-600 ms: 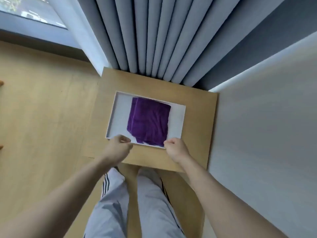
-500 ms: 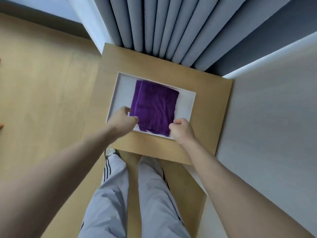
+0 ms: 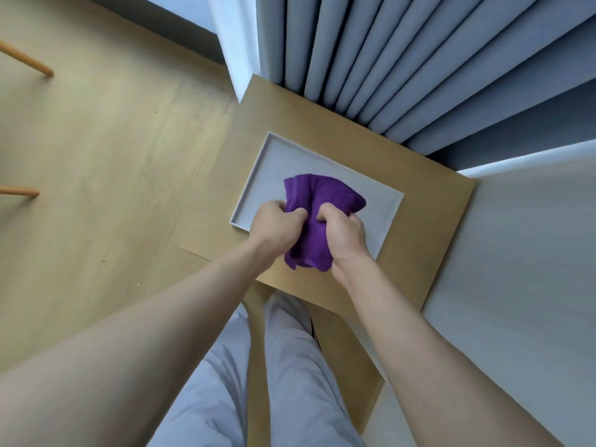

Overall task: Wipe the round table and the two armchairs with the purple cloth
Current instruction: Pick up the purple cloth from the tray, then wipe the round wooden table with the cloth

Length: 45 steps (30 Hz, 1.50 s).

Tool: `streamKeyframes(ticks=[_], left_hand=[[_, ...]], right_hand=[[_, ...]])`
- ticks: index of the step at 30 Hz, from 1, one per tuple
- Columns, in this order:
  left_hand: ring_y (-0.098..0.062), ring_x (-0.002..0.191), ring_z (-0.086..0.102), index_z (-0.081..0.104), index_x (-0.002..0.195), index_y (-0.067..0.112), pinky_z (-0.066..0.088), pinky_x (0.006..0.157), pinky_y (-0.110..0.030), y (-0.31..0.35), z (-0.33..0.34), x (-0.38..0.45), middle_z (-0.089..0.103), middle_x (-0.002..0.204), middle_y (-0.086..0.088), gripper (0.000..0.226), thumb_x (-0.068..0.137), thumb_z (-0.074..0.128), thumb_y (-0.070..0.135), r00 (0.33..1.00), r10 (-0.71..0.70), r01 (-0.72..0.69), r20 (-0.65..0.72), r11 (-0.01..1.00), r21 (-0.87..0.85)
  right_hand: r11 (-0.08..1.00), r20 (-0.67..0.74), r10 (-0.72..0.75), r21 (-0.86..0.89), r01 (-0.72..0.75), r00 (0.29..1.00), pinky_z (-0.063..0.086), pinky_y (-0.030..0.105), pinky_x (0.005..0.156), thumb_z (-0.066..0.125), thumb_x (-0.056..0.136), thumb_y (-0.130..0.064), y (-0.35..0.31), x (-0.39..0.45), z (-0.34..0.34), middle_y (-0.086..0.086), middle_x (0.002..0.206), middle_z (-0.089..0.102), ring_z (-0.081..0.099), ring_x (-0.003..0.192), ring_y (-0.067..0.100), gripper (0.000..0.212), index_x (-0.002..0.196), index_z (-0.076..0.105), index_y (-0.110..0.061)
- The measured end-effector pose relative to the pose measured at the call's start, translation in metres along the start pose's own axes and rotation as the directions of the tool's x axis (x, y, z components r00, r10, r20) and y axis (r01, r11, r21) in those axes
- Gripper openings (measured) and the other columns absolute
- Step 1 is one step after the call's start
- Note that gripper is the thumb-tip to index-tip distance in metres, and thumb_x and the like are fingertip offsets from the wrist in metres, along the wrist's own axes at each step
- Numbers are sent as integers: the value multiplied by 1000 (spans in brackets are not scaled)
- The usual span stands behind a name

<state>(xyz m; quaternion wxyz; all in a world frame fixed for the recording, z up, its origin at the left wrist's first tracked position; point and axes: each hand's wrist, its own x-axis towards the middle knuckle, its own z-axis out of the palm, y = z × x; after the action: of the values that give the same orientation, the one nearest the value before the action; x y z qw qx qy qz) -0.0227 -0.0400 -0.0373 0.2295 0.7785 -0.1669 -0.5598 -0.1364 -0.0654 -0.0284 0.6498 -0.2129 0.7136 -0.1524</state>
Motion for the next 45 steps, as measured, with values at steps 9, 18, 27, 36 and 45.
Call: streamKeyframes(ticks=[9, 18, 27, 36, 45], left_hand=[[-32, 60, 67, 61, 93, 2, 53, 51, -38, 14, -170, -147, 66, 73, -14, 28, 83, 36, -2, 981, 50, -131, -186, 880, -457], [-17, 49, 58, 64, 76, 19, 44, 41, -30, -30, -364, -274, 61, 64, 4, 20, 90, 53, 29, 884, 43, -361, -465, 694, -623], [-14, 61, 57, 56, 80, 16, 45, 55, -25, -164, -535, -373, 61, 68, 8, 21, 89, 67, 31, 612, 102, -350, -784, 924, -153], [-15, 114, 64, 54, 132, 34, 55, 92, -35, -209, -602, -387, 65, 126, 9, 49, 86, 63, 48, 769, 303, -612, -563, 603, -512], [-13, 105, 67, 66, 115, 17, 53, 93, -27, -264, -755, -345, 73, 110, 6, 35, 98, 45, -4, 649, -74, -525, -757, 677, -516]], right_hand=[[984, 310, -175, 74, 160, 934, 59, 36, 62, 66, 95, -31, -62, -171, 67, 17, 99, 77, 75, 85, 31, 29, 105, 72, -5], [981, 619, -193, 133, 141, 761, 47, 58, 107, 47, 100, -41, -58, -342, 223, 33, 131, 60, 59, 122, 48, 61, 130, 56, 12], [969, 800, -95, -63, 241, 592, 58, 46, 85, 54, 95, -46, 19, -462, 377, 21, 115, 73, 71, 104, 38, 47, 109, 77, -7], [872, 848, 55, -298, 389, 528, 57, 35, 56, 45, 96, -53, 76, -509, 526, 19, 90, 74, 73, 75, 31, 53, 88, 78, -12], [777, 864, 189, -421, 467, 466, 52, 32, 62, 45, 96, -62, 110, -512, 715, 19, 94, 70, 68, 78, 31, 60, 99, 74, -10]])
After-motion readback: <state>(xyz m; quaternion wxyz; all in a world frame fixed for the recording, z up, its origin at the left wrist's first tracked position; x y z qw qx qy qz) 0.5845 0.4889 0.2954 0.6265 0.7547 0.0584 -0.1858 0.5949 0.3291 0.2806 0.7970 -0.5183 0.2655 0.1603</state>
